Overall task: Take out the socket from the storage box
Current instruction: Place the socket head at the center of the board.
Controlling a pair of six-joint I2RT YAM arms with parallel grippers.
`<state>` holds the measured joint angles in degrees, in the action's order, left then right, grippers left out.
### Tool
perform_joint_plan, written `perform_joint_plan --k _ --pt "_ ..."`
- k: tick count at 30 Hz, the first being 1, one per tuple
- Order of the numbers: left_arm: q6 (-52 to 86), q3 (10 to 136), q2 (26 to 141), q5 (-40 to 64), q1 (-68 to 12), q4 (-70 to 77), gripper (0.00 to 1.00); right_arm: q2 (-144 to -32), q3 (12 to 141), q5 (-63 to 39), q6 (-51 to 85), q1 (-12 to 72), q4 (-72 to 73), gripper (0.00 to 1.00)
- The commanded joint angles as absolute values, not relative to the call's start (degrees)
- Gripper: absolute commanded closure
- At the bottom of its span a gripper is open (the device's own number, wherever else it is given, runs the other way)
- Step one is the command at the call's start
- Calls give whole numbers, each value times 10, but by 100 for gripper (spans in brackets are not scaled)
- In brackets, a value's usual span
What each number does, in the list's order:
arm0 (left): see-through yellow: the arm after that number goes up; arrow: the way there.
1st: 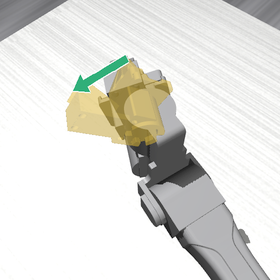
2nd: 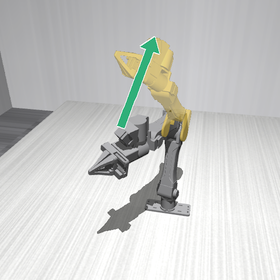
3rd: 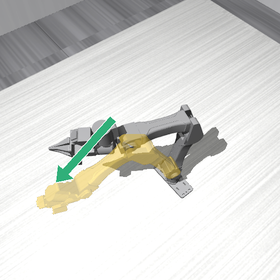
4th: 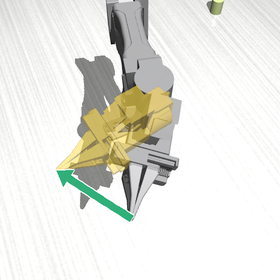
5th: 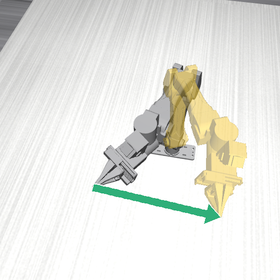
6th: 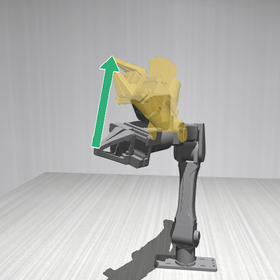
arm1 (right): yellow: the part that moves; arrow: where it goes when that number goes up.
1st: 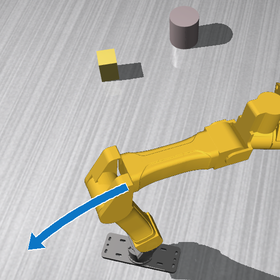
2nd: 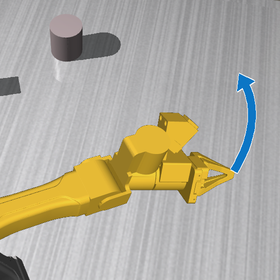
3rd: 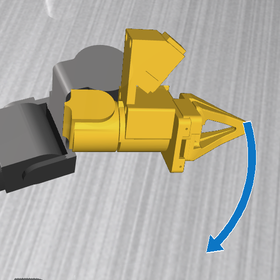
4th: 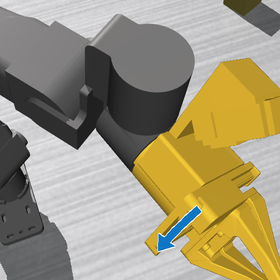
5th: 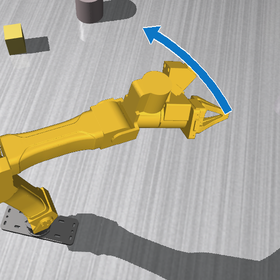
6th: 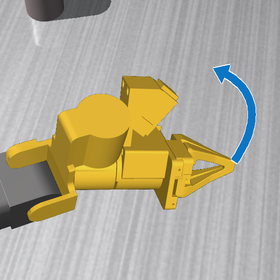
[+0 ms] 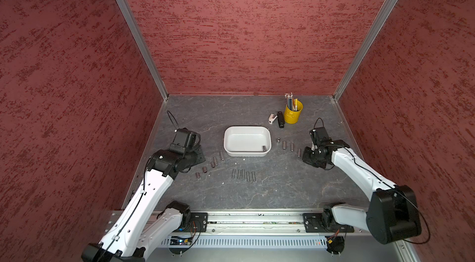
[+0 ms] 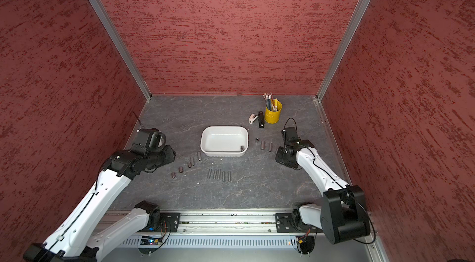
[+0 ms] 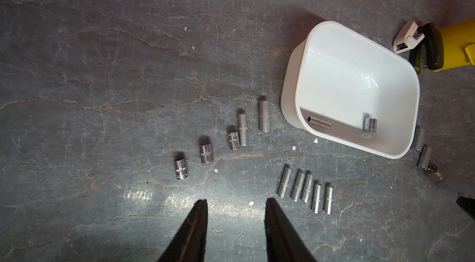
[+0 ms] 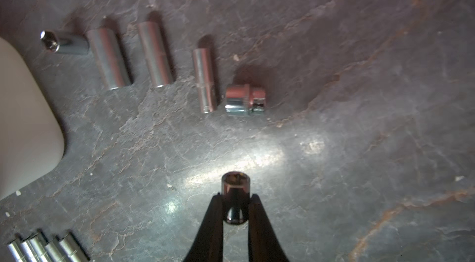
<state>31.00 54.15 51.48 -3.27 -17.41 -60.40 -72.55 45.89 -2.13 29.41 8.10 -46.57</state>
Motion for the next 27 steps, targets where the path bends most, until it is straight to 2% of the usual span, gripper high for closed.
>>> perform_joint_plan --k 1,11,27 --pt "301 534 514 -31 -171 -596 60 -722 455 -16 274 45 -448 95" --pt "300 534 514 -30 -171 -596 60 -756 450 -16 271 9 -439 91" --pt "298 533 516 -25 -171 -594 59 -819 439 -18 271 8 -417 85"
